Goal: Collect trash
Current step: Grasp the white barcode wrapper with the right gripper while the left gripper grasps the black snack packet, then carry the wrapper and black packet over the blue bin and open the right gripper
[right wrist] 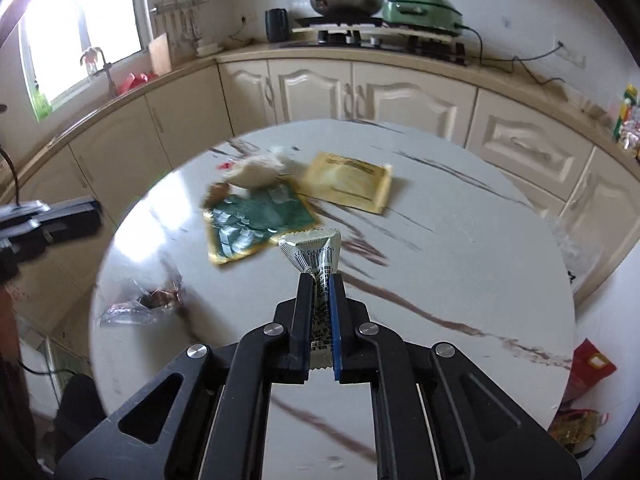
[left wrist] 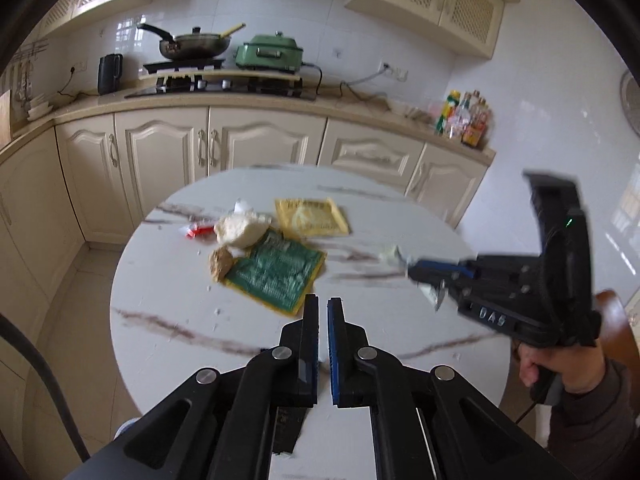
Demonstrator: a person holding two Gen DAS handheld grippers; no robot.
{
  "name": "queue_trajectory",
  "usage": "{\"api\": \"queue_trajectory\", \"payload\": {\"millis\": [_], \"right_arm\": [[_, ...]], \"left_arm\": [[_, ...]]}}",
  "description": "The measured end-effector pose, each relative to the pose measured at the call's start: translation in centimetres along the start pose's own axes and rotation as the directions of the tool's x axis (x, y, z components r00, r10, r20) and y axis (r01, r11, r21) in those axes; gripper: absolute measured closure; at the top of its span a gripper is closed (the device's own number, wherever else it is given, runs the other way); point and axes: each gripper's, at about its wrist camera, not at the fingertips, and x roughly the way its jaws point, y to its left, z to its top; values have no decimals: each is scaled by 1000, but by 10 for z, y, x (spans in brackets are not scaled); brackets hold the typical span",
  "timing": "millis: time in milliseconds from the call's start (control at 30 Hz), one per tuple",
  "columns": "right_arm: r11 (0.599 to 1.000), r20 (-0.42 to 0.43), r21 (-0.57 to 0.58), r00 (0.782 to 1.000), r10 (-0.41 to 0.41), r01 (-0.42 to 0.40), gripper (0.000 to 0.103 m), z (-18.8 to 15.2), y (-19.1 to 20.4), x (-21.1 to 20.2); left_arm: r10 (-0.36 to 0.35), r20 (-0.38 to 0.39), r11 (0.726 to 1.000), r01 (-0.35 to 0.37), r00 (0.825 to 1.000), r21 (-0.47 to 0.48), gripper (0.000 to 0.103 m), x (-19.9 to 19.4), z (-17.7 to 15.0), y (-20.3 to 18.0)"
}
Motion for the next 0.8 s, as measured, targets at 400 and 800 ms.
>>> {"api": "queue_trajectory", "payload": {"millis": [400,800], "right_arm": [[997,-27,7,997,76,-76,95,-26,44,9],[995,-1,20,995,100,-100,94,-26,58,5]], "left_arm": [[90,-169,996,-88,981,20,53,18,-53,0],[117,-146,993,-116,982,14,103,20,-57,7]]}}
